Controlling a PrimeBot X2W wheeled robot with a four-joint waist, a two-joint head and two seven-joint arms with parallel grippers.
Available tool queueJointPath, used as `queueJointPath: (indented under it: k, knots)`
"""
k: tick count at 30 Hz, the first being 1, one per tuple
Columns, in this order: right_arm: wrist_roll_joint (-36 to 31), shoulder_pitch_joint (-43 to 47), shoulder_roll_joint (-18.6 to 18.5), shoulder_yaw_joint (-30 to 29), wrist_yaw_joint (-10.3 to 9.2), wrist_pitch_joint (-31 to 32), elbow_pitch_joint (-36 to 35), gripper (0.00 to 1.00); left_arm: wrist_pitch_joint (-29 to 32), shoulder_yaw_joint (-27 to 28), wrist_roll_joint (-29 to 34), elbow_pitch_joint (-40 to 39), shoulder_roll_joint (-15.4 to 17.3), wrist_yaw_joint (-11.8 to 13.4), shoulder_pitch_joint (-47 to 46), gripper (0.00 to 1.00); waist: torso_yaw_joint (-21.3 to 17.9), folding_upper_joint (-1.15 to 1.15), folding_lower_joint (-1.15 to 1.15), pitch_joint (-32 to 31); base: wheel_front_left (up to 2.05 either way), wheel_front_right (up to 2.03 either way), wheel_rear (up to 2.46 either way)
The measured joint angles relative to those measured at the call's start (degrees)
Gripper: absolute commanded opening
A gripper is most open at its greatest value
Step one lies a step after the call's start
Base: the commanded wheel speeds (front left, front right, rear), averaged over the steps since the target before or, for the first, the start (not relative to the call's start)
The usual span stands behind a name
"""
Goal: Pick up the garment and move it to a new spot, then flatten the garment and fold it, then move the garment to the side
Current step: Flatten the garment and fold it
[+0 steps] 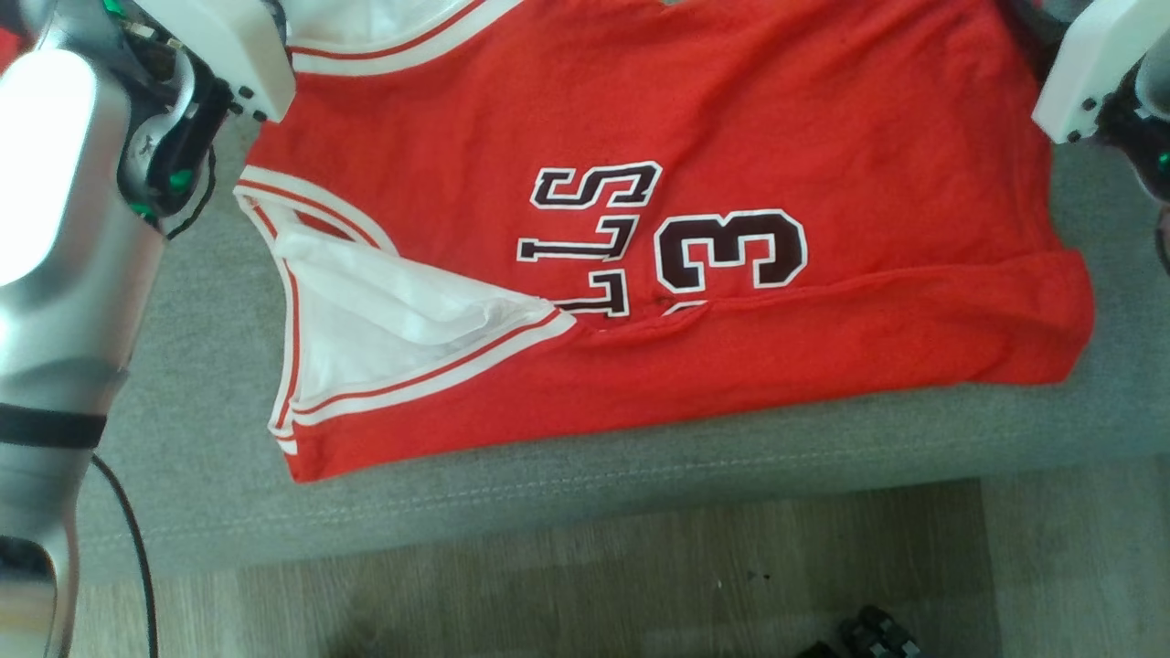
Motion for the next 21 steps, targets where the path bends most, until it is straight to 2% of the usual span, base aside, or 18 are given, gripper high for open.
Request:
queueJointPath:
  k: [8, 16, 21]
  knots:
    - [2.2, 0.0, -0.5, 2.3, 0.00, -0.7, 0.3, 0.00, 0.0, 0.0, -0.6, 0.0, 0.7, 0.2, 0.1, 0.00, 0.2, 0.00, 0.00, -0.9, 0.00, 0.00, 0.00]
    - [2.1, 0.0, -0.4, 2.8, 0.00, -4.1, 3.2, 0.00, -1.0, 0.8, -1.2, 0.9, 1.4, 2.5, 0.3, 0.00, 0.1, 0.00, 0.00, -1.5, 0.00, 0.00, 0.00]
    - [1.9, -0.6, 0.0, 2.8, 0.00, -6.4, 5.2, 0.00, -1.5, 1.0, -1.4, 1.9, 1.4, 3.1, 0.3, 0.00, -0.1, 0.00, 0.00, -1.5, 0.00, 0.00, 0.00]
